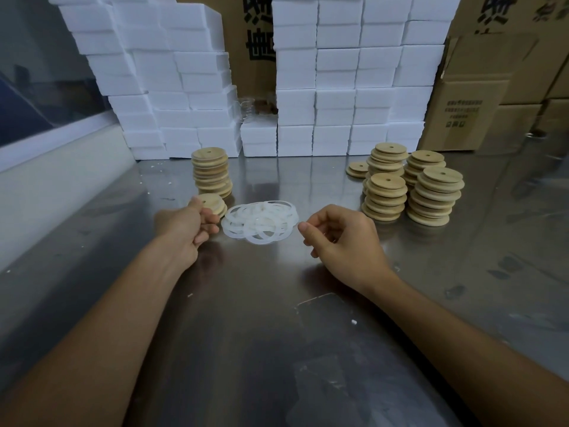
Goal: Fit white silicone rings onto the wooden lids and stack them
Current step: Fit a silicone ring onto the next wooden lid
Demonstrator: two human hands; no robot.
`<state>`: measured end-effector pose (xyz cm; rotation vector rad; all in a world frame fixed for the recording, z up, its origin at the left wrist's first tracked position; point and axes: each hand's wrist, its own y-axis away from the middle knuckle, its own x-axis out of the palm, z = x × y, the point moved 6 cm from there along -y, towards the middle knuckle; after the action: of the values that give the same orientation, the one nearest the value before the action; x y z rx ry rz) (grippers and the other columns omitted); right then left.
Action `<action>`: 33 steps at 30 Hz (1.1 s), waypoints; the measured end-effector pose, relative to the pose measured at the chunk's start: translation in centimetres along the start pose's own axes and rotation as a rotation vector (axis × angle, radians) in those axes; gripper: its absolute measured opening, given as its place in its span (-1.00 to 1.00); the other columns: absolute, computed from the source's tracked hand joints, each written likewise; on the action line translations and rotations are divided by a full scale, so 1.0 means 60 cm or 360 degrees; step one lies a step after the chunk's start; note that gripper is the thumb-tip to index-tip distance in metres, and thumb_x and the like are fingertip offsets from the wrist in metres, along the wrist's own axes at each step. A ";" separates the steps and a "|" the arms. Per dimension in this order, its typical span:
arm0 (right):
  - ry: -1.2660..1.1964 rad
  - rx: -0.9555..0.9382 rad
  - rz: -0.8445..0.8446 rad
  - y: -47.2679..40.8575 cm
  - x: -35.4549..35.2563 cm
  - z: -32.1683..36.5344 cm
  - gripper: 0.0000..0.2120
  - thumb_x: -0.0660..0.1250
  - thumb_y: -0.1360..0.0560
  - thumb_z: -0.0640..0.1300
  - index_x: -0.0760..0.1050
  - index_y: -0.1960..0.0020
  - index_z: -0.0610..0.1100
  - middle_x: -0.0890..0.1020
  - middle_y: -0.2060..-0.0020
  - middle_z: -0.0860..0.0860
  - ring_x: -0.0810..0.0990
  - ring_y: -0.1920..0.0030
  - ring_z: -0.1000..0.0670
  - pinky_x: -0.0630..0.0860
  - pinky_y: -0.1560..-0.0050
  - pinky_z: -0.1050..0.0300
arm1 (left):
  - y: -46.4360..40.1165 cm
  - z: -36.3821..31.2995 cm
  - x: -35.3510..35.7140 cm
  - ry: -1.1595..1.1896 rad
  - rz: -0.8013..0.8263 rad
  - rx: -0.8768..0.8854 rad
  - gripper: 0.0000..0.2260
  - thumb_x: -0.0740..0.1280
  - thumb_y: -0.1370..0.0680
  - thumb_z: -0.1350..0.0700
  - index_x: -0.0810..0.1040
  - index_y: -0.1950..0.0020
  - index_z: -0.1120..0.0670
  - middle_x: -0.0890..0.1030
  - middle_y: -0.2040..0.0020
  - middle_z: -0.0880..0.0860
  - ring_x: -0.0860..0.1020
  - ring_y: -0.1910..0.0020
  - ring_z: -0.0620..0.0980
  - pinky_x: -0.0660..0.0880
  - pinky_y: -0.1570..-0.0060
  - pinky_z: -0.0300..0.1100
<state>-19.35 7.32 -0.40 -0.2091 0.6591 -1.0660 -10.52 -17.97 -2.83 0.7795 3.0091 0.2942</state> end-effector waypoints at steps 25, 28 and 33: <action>0.0652 -0.0136 -0.0662 -0.041 -0.126 -0.059 -0.75 0.37 -0.49 -0.32 0.55 -0.17 -0.28 0.49 -0.12 -0.15 0.41 -0.02 0.10 0.39 -0.04 0.45 | 0.118 -0.009 0.093 -0.1613 0.0398 0.1559 -0.84 0.28 -0.61 0.07 0.65 0.01 0.05 0.60 -0.03 0.00 0.53 -0.02 0.06 0.49 0.07 0.03; 0.0545 -0.0133 -0.0663 -0.039 -0.123 -0.053 -0.74 0.48 -0.46 -0.19 0.58 -0.11 -0.24 0.51 -0.07 -0.09 0.43 -0.01 0.11 0.31 -0.02 0.58 | 0.123 -0.013 0.092 -0.1581 0.0327 0.1600 -0.86 0.25 -0.63 0.11 0.57 0.01 0.11 0.54 -0.02 0.01 0.51 0.03 0.04 0.45 0.14 0.01; 0.0367 -0.0213 -0.0638 -0.031 -0.103 -0.033 -0.89 0.45 -0.47 -0.25 0.62 0.02 -0.26 0.49 -0.17 -0.15 0.47 -0.02 0.28 0.38 0.01 0.53 | 0.136 -0.031 0.087 -0.1037 0.0336 0.1566 -0.87 0.27 -0.61 0.24 0.50 0.14 0.12 0.53 0.16 0.00 0.48 0.18 0.02 0.41 0.19 -0.09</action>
<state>-23.84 12.07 1.36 -0.3475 0.9222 -1.4455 -11.30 -8.77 0.68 0.9479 2.2954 -1.2558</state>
